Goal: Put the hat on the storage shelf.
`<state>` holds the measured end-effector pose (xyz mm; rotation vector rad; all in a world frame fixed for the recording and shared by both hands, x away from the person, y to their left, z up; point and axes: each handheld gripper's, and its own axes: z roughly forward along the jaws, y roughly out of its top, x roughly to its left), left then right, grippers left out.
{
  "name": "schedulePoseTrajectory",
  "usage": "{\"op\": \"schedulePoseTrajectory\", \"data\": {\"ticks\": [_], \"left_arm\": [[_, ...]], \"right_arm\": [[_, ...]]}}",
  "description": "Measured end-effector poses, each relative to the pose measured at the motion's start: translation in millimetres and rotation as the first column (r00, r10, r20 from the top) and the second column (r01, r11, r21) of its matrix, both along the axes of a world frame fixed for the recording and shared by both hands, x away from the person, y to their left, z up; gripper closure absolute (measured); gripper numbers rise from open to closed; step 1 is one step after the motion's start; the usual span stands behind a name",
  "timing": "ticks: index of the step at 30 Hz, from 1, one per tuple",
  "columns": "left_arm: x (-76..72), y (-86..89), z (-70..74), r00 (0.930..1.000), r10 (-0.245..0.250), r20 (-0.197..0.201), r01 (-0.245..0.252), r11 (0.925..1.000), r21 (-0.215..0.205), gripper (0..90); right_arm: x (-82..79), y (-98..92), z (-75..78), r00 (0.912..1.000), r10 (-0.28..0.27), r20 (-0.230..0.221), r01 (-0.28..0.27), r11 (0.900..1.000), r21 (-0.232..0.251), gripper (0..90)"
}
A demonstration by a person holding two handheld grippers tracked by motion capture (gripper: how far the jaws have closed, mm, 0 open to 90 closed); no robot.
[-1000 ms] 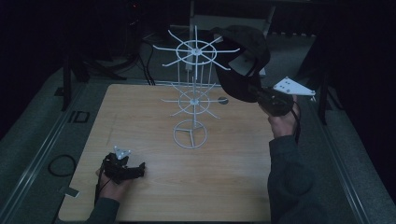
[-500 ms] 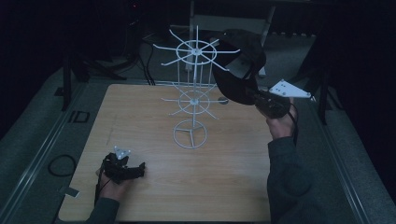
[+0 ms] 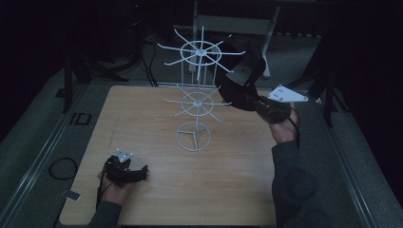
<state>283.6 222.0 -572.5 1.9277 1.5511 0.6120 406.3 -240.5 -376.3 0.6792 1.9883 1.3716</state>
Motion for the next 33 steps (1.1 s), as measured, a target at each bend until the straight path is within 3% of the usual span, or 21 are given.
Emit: {"op": "schedulePoseTrajectory", "data": {"ticks": [6, 12, 22, 29, 33], "left_arm": [[0.0, -0.2, -0.1, 1.0, 0.002, 0.001, -0.002, 1.0, -0.001, 1.5], [0.0, -0.2, -0.1, 1.0, 0.002, 0.001, -0.002, 1.0, -0.002, 1.5], [0.0, -0.3, -0.2, 1.0, 0.003, 0.001, -0.003, 1.0, -0.003, 1.5], [0.0, -0.3, -0.1, 1.0, 0.003, 0.001, -0.003, 1.0, -0.004, 1.5], [0.0, -0.2, -0.1, 1.0, 0.002, 0.0, -0.002, 1.0, -0.003, 1.5]], "right_arm": [[0.9, -0.2, -0.3, 1.0, 0.005, -0.003, -0.005, 1.0, -0.007, 83.3], [1.7, -0.3, -0.6, 0.9999, 0.001, -0.012, -0.001, 1.0, -0.002, 74.1], [4.7, 0.3, -2.7, 0.998, 0.026, -0.057, -0.026, 1.0, 0.003, 52.1], [8.4, 2.0, -4.6, 0.9949, 0.01, -0.1, -0.01, 1.0, 0.002, 36.5], [10.4, 1.7, -6.5, 0.9932, -0.005, -0.116, 0.005, 1.0, 0.001, 32.4]]}}
